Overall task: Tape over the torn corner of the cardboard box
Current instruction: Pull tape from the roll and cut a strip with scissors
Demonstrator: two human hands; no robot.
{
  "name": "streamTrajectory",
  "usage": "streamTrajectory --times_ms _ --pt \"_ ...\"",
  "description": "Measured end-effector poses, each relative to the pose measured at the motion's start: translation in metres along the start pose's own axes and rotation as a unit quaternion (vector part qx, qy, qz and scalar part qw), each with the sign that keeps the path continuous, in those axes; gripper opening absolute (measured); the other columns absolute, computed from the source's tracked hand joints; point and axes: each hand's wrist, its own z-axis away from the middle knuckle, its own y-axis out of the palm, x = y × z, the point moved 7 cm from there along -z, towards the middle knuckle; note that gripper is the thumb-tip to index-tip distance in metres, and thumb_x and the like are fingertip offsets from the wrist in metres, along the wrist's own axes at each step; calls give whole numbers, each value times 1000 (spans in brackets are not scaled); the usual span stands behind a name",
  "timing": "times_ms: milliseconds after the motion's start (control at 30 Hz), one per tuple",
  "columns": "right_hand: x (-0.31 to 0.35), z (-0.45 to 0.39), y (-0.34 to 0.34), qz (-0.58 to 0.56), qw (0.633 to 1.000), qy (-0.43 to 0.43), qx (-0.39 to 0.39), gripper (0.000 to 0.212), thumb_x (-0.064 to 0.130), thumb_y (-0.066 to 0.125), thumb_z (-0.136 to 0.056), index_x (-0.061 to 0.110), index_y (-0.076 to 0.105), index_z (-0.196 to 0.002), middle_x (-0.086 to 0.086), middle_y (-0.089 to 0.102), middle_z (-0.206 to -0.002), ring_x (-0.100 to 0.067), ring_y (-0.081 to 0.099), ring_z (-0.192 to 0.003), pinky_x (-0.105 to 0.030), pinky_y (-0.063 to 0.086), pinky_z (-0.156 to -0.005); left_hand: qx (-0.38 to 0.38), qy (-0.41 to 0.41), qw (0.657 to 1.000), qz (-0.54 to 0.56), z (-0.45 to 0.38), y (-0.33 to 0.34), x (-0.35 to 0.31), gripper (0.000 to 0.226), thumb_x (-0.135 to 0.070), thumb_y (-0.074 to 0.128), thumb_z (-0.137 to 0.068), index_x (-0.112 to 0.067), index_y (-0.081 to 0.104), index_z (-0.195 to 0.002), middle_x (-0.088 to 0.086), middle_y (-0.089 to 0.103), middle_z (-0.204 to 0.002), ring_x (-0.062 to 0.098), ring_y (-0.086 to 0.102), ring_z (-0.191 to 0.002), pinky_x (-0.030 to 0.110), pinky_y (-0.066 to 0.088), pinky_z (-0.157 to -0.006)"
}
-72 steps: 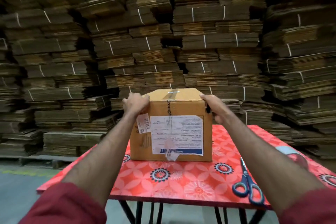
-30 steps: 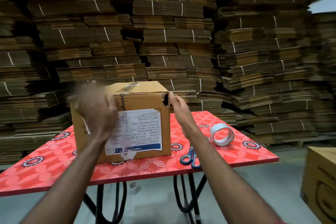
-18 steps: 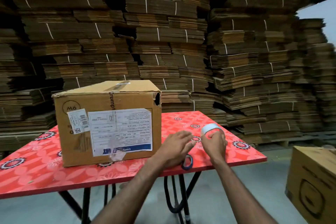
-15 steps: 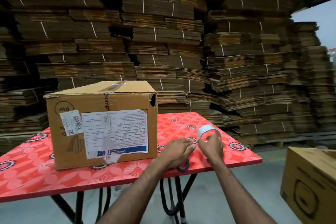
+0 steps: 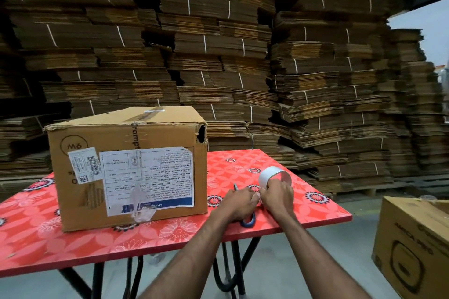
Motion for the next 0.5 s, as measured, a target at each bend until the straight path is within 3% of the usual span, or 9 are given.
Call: streamTrajectory --times_ms 167,300,367,433,500 --pt "13 7 -16 21 998 -43 -39 29 31 58 -93 9 71 -80 -14 75 -91 -33 66 -98 -40 37 -101 5 -21 999 39 -6 -7 4 42 -29 28 -101 -2 59 -90 24 64 -105 39 59 -99 42 42 -82" --pt "40 10 -50 -64 991 -72 -90 29 25 61 -92 4 69 -75 -19 73 -83 -37 67 -87 -41 47 -85 -31 -50 981 186 -9 -20 13 34 -27 37 -101 -6 63 -110 16 66 -115 30 62 -100 36 47 -81" --pt "53 2 -78 -107 985 -74 -117 31 26 62 -91 7 64 -65 -19 71 -74 -36 64 -77 -39 45 -76 -63 -71 944 316 -8 -30 18 33 -28 43 -101 -11 57 -125 8 63 -123 22 61 -108 29 48 -77" --pt "60 -7 -98 -152 980 -72 -109 39 26 62 -89 12 50 -54 -13 62 -61 -33 54 -66 -36 36 -69 -55 -72 883 461 -8 -37 15 36 -31 45 -102 -10 56 -129 7 63 -126 24 58 -118 26 44 -82" --pt "62 -13 -109 -192 973 -76 -103 47 23 64 -87 14 40 -48 -3 46 -48 -28 45 -57 -32 29 -63 -35 -58 815 575 -7 -41 7 40 -37 44 -103 -12 57 -130 6 68 -119 24 61 -115 30 42 -89"
